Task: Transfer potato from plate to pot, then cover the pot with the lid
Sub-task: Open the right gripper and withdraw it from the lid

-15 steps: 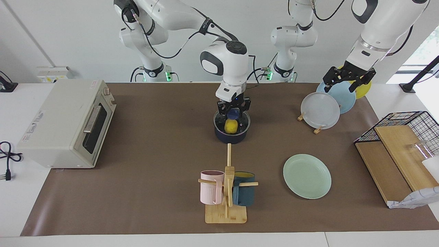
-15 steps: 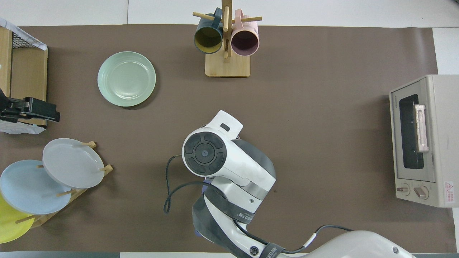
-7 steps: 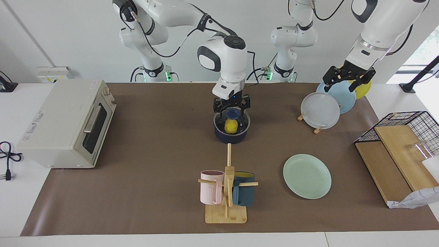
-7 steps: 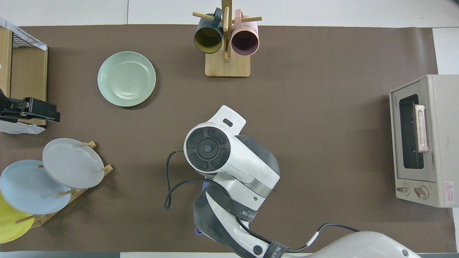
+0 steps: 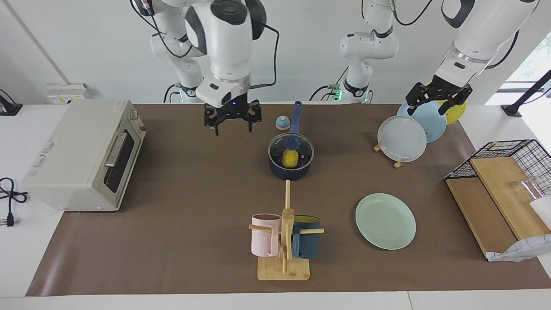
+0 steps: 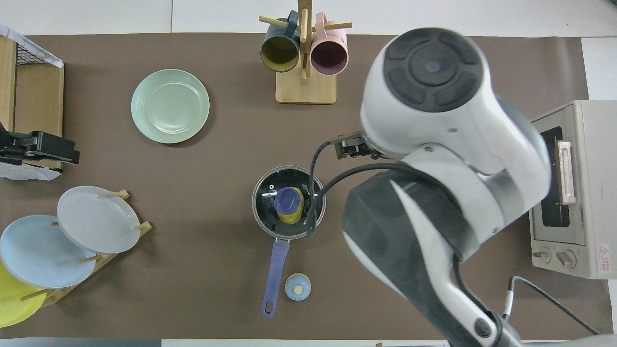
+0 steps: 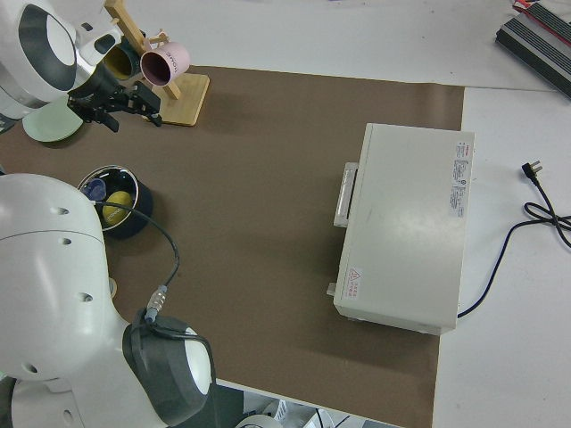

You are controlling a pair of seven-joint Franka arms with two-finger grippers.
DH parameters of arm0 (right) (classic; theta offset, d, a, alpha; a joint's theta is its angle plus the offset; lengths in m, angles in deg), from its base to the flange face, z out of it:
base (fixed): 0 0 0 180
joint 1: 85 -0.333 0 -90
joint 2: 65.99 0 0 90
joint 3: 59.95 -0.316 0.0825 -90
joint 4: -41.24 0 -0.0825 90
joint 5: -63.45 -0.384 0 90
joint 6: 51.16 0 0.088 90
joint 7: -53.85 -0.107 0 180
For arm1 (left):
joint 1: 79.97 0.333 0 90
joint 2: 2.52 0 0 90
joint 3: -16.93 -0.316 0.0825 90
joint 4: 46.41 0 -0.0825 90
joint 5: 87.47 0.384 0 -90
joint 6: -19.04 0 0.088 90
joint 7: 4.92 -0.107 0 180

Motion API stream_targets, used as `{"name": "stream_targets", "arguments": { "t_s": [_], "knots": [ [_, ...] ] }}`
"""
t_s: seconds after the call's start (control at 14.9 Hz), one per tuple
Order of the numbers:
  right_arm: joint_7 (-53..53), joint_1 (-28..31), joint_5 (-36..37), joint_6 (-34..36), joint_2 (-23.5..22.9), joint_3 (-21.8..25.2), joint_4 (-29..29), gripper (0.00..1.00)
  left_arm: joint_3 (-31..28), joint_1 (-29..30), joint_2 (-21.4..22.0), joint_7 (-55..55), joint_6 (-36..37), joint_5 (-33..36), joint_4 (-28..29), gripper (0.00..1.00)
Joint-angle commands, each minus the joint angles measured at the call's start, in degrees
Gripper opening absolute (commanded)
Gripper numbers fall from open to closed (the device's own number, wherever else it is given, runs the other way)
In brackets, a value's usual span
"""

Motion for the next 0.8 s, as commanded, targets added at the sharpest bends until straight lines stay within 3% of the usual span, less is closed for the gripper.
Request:
{"name": "stream_targets", "arguments": {
  "t_s": [0.0,0.33,0.47,0.74],
  "knots": [
    [10.7,-0.7,-5.9,2.9,2.7,11.1,-0.5,1.0,-0.5,-0.1,1.2,0.3,-0.2,-0.5,1.0,1.0],
    [21.0,-0.9,-6.3,2.9,8.1,20.3,-9.5,1.0,-0.5,-0.1,1.2,0.3,-0.2,-0.5,1.0,1.0],
    [21.2,-3.8,-6.3,2.0,10.8,24.6,-14.2,1.0,-0.5,-0.1,1.2,0.3,-0.2,-0.5,1.0,1.0],
    [25.8,-1.8,-6.4,-0.9,11.6,25.8,-16.4,1.0,-0.5,-0.1,1.2,0.3,-0.2,-0.5,1.0,1.0]
  ]
}}
